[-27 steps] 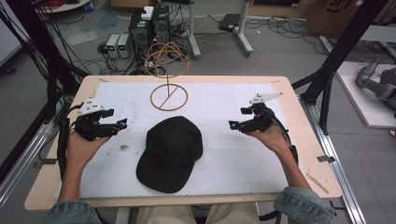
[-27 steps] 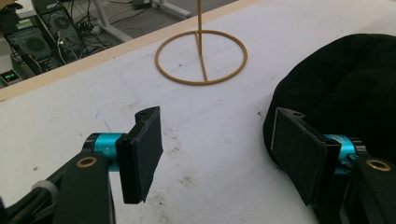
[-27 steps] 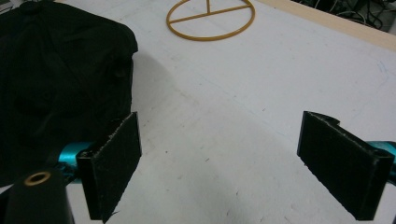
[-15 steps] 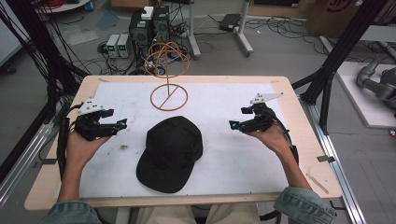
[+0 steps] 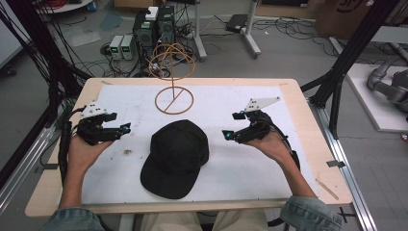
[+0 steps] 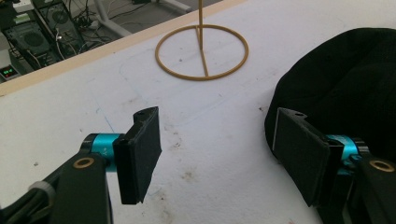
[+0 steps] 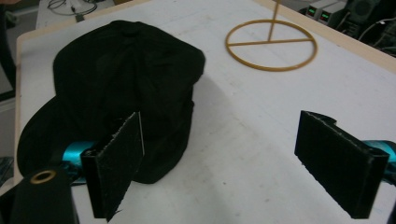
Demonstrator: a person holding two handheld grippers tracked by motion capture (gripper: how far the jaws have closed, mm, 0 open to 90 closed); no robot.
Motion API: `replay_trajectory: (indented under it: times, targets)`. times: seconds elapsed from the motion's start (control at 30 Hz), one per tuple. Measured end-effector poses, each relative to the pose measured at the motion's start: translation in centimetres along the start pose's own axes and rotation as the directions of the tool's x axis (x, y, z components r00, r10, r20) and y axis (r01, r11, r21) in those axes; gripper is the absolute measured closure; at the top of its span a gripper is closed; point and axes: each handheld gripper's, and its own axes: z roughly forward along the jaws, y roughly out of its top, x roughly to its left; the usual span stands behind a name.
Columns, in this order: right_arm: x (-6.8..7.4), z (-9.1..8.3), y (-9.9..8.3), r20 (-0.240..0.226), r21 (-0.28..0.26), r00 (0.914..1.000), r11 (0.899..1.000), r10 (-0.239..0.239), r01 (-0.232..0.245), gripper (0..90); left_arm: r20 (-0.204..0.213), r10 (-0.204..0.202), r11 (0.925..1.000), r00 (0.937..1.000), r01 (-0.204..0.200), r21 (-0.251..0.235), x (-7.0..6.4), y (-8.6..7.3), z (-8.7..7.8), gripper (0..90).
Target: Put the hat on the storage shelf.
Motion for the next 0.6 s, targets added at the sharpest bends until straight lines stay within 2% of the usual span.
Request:
replay_trajectory:
  times: [0.03, 0.07, 0.27, 0.4, 0.43, 0.5, 0.6]
  targets:
    - [0.0, 0.0, 0.0, 0.0, 0.0, 1.0, 1.0, 0.0, 0.0, 15.6, 0.0, 0.0, 1.0, 1.0, 0.0, 0.0, 0.0, 0.0, 0.0, 32.4]
    - [0.6, 0.4, 0.3, -0.028, -0.002, 0.9995, 1.0, -0.017, 0.017, 16.0, 0.001, -0.002, 1.0, 1.0, 0.002, 0.003, 0.0, 0.0, 0.0, 32.4]
    - [1.9, 1.8, 0.5, -0.087, 0.03, 0.9944, 0.998, -0.06, 0.062, 21.9, 0.002, 0.002, 1.0, 1.0, -0.002, 0.007, 0.0, 0.0, 0.1, 32.4]
    - [2.3, 2.6, 0.6, -0.112, 0.022, 0.9912, 0.997, -0.07, 0.073, 24.9, 0.002, 0.003, 1.0, 1.0, -0.003, 0.008, 0.0, 0.0, 0.1, 32.4]
    - [2.5, 3.2, 0.8, -0.117, 0.013, 0.9891, 0.996, -0.089, 0.092, 29.1, 0.001, 0.0, 1.0, 1.0, 0.0, 0.006, 0.0, 0.0, 0.1, 32.4]
    - [2.6, 3.8, 1.0, -0.137, -0.006, 0.9868, 0.996, -0.087, 0.087, 30.7, 0.0, -0.001, 1.0, 1.0, 0.001, 0.006, 0.0, 0.0, 0.1, 32.4]
    - [2.8, 4.6, 1.1, -0.164, 0.003, 0.9824, 0.996, -0.088, 0.09, 33.2, 0.002, -0.002, 1.0, 1.0, 0.002, 0.007, 0.1, 0.0, 0.0, 32.4]
